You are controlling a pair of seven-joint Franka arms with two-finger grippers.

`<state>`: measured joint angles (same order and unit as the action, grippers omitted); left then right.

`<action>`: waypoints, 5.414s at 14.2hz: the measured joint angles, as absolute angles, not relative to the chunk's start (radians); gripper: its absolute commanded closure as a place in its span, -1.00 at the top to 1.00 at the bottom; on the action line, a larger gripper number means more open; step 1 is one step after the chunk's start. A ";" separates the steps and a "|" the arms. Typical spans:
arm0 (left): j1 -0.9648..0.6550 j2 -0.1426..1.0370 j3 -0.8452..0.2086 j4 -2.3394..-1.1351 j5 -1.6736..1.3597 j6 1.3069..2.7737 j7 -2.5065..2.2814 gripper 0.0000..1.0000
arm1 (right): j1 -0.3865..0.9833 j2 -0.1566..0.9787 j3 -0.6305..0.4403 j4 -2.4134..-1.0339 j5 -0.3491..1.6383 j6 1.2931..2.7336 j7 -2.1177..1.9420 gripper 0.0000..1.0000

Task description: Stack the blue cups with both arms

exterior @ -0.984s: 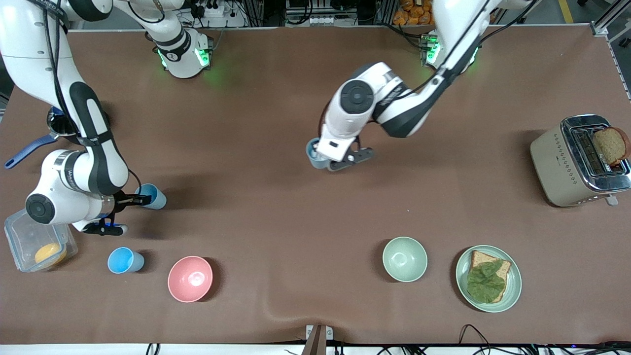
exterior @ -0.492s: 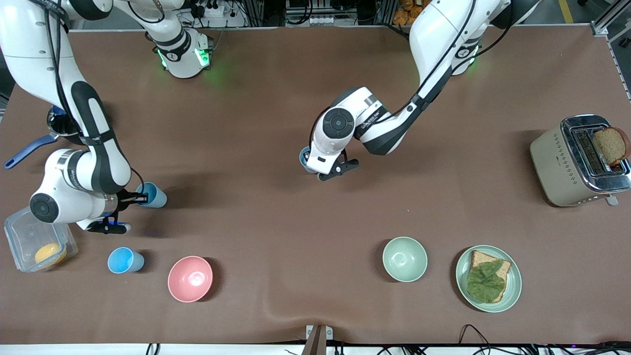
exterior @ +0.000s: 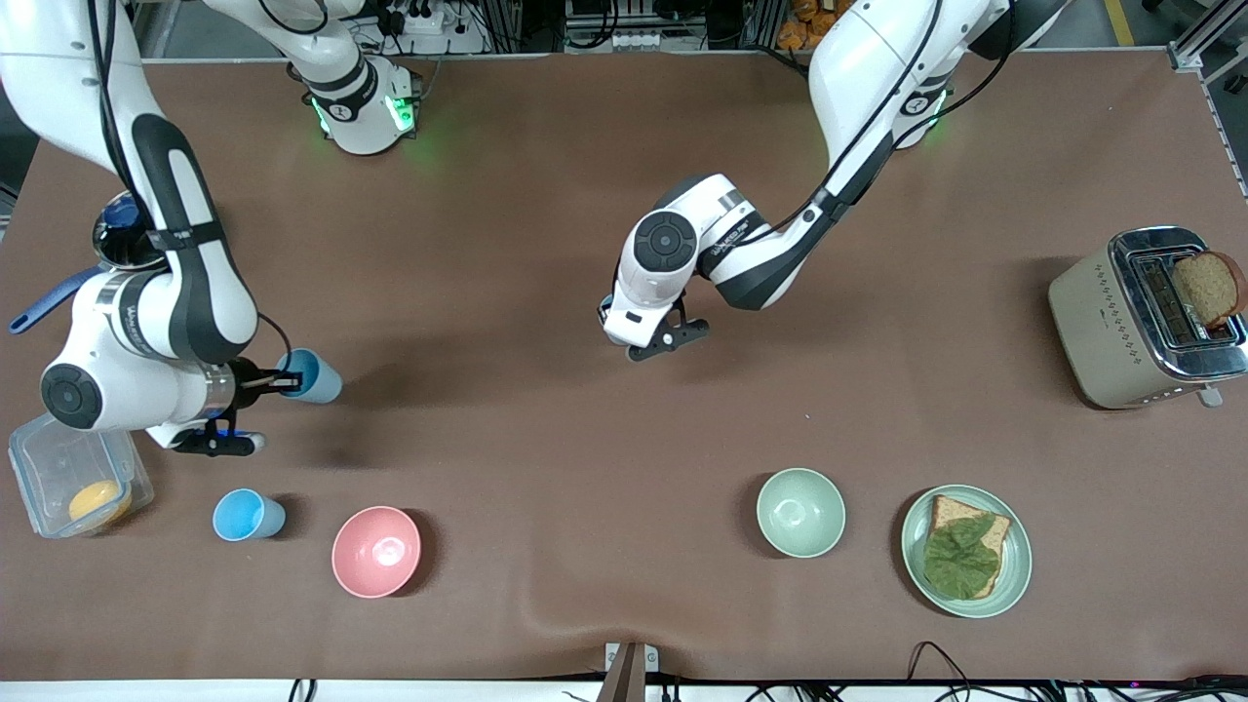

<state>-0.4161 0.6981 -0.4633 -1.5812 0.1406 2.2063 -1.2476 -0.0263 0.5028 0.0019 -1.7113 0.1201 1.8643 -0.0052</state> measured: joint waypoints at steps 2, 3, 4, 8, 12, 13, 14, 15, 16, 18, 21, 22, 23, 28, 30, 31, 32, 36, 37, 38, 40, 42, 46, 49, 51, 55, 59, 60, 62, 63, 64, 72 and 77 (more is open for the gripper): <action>-0.382 0.644 -0.458 -1.557 0.144 2.208 -1.248 1.00 | 0.010 0.485 0.005 -1.710 0.149 1.854 0.057 -1.00; -0.350 0.595 -0.456 -1.548 0.144 2.205 -1.249 1.00 | 0.038 0.475 0.007 -1.710 0.160 1.853 0.095 -1.00; -0.309 0.537 -0.454 -1.543 0.145 2.188 -1.248 1.00 | 0.072 0.465 0.009 -1.709 0.170 1.852 0.137 -1.00; -0.160 0.322 -0.453 -1.544 0.147 2.034 -1.136 1.00 | 0.251 0.428 0.039 -1.693 0.286 1.852 0.380 -1.00; -0.043 0.231 -0.452 -1.556 0.147 1.879 -0.900 1.00 | 0.495 0.417 0.050 -1.681 0.300 1.871 0.661 -1.00; -0.010 0.223 -0.452 -1.557 0.147 1.855 -0.837 1.00 | 0.557 0.417 0.051 -1.675 0.301 1.903 0.749 -1.00; 0.023 0.217 -0.452 -1.558 0.147 1.838 -0.772 1.00 | 0.620 0.417 0.051 -1.670 0.301 1.945 0.838 -1.00; 0.054 0.213 -0.452 -1.559 0.146 1.830 -0.709 1.00 | 0.670 0.418 0.051 -1.668 0.301 1.982 0.912 -1.00; 0.086 0.210 -0.453 -1.560 0.142 1.825 -0.645 1.00 | 0.703 0.420 0.050 -1.668 0.301 2.005 0.960 -1.00; 0.142 0.197 -0.453 -1.560 0.124 1.818 -0.526 1.00 | 0.732 0.431 0.048 -1.668 0.300 2.015 0.986 -1.00; 0.202 0.162 -0.454 -1.560 0.118 1.759 -0.434 1.00 | 0.738 0.466 0.045 -1.669 0.285 2.037 0.989 -1.00; 0.212 0.148 -0.454 -1.560 0.118 1.739 -0.419 1.00 | 0.738 0.480 0.043 -1.669 0.279 2.053 0.989 -1.00; 0.218 0.133 -0.454 -1.560 0.118 1.720 -0.404 1.00 | 0.738 0.493 0.042 -1.669 0.273 2.063 0.989 -1.00; 0.179 0.074 -0.383 -1.561 0.109 1.645 -0.319 1.00 | 0.739 0.525 0.036 -1.667 0.234 2.121 0.989 -1.00; 0.111 0.066 -0.274 -1.562 0.071 1.621 -0.278 1.00 | 0.739 0.535 0.036 -1.667 0.232 2.126 0.989 -1.00; 0.098 0.064 -0.244 -1.563 0.057 1.616 -0.260 1.00 | 0.739 0.537 0.036 -1.667 0.231 2.127 0.989 -1.00; 0.095 0.061 -0.233 -1.566 0.051 1.610 -0.254 1.00 | 0.739 0.538 0.036 -1.667 0.228 2.127 0.989 -1.00; 0.053 0.025 -0.199 -1.588 0.049 1.584 -0.254 1.00 | 0.739 0.547 0.035 -1.667 0.216 2.127 0.989 -1.00; 0.029 0.017 -0.172 -1.596 0.049 1.583 -0.254 1.00 | 0.739 0.551 0.035 -1.667 0.215 2.127 0.989 -0.96; 0.010 0.012 -0.147 -1.602 0.049 1.583 -0.254 1.00 | 0.739 0.555 0.035 -1.666 0.215 2.127 0.989 -0.70; 0.001 0.012 -0.130 -1.605 0.049 1.583 -0.254 1.00 | 0.739 0.559 0.035 -1.666 0.211 2.128 0.989 0.30; 0.001 0.012 -0.129 -1.606 0.049 1.583 -0.254 1.00 | 0.739 0.559 0.035 -1.663 0.208 2.129 0.989 1.00; 0.001 0.012 -0.129 -1.606 0.049 1.583 -0.254 1.00 | 0.737 0.558 0.026 -1.634 0.205 2.116 0.989 1.00; 0.000 0.012 -0.129 -1.606 0.049 1.583 -0.254 1.00 | 0.698 0.544 0.014 -1.525 0.204 1.960 0.988 1.00; 0.000 0.012 -0.129 -1.606 0.049 1.583 -0.254 1.00 | 0.643 0.517 0.013 -1.449 0.198 1.837 0.959 1.00; 0.000 0.005 -0.128 -1.599 0.049 1.581 -0.254 1.00 | 0.511 0.425 0.003 -1.430 0.101 1.686 0.695 1.00; -0.004 -0.004 -0.130 -1.583 0.049 1.565 -0.254 1.00 | 0.328 0.329 -0.004 -1.445 0.062 1.605 0.358 1.00; -0.006 -0.004 -0.131 -1.577 0.049 1.552 -0.254 1.00 | 0.266 0.300 -0.005 -1.446 0.061 1.580 0.270 1.00; -0.008 -0.004 -0.131 -1.552 0.049 1.518 -0.254 1.00 | 0.147 0.237 -0.007 -1.452 0.061 1.543 0.109 1.00; -0.009 -0.004 -0.131 -1.540 0.047 1.505 -0.254 1.00 | 0.102 0.205 -0.008 -1.454 0.060 1.525 0.061 1.00; -0.009 -0.004 -0.131 -1.531 0.037 1.499 -0.254 1.00 | 0.068 0.171 -0.008 -1.458 0.060 1.508 0.031 1.00; -0.003 -0.004 -0.125 -1.523 -0.007 1.492 -0.254 1.00 | -0.061 -0.050 0.035 -1.612 0.004 1.540 0.006 1.00; -0.002 -0.004 -0.124 -1.523 -0.007 1.491 -0.254 1.00 | -0.071 -0.058 0.036 -1.642 0.001 1.546 0.006 1.00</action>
